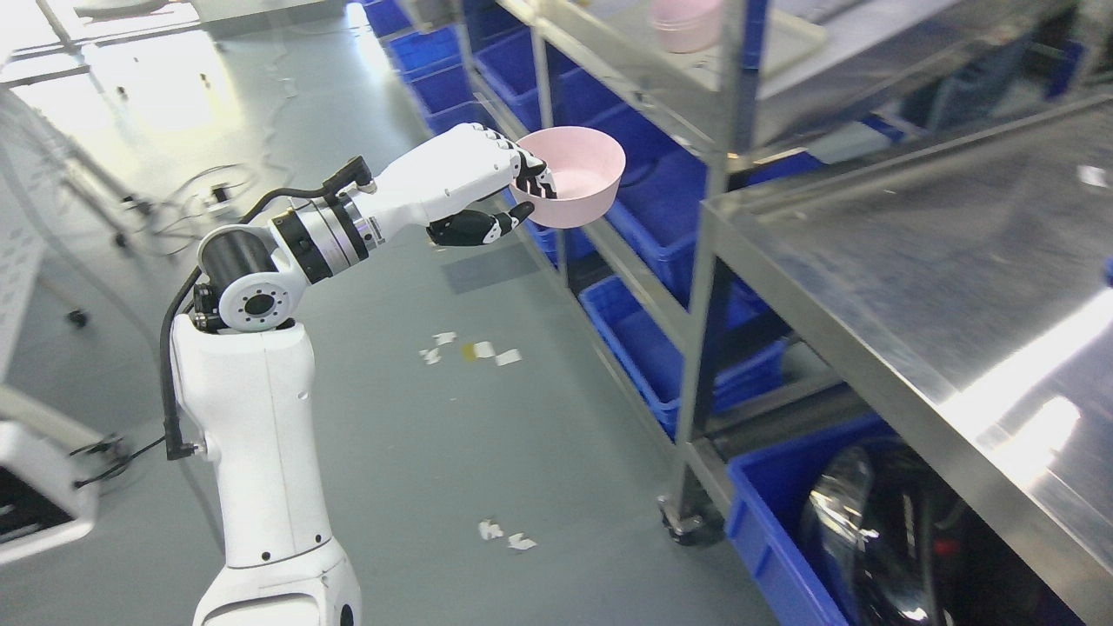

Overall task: Stack pink IKEA bowl on shelf middle layer
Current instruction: 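Hold the pink bowl raised in the left hand while driving to the shelf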

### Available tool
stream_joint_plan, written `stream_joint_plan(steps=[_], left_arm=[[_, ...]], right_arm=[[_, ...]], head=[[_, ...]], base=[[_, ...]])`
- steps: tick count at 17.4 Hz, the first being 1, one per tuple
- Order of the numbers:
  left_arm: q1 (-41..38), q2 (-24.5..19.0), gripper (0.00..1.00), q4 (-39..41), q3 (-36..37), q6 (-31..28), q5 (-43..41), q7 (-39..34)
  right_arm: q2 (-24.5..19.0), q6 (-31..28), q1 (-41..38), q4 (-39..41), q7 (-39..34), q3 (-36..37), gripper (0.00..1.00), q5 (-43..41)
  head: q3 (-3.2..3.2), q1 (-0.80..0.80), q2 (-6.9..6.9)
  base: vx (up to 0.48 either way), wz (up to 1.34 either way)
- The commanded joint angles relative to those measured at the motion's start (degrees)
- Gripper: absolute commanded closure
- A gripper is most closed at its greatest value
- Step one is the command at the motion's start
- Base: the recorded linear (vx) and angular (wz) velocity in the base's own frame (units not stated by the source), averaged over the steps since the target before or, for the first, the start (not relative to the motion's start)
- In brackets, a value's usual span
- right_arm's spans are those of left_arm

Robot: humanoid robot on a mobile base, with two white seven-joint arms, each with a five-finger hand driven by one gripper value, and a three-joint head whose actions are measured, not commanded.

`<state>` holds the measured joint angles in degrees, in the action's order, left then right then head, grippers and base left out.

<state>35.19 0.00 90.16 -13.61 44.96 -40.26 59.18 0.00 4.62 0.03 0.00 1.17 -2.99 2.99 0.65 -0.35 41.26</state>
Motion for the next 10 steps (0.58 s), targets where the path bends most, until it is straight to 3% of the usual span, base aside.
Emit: stream_joint_plan(steps=[1, 5, 10], left_arm=[[0.0, -1.0, 0.98, 1.5, -0.8, 0.0, 0.0, 0.0], [0.0, -1.0, 0.98, 1.5, -0.9, 0.0, 0.0, -0.1], [0.1, -1.0, 0.98, 1.6, -0.4, 0.0, 0.0, -0.1]], right_arm=[[1.0, 0.0, -0.3, 1.0, -0.1, 0.0, 0.00, 0.0], [1.0, 0.0, -0.2, 1.0, -0.1, 0.0, 0.00, 0.0], [1.0, 0.0, -0.3, 1.0, -0.1, 0.0, 0.00, 0.0]], head=[[0.00, 0.00, 0.00], [0.00, 0.00, 0.01], [0.00, 0.00, 0.01]], base=[[0.121, 1.21], [0.132, 1.19], [0.096, 0.69]])
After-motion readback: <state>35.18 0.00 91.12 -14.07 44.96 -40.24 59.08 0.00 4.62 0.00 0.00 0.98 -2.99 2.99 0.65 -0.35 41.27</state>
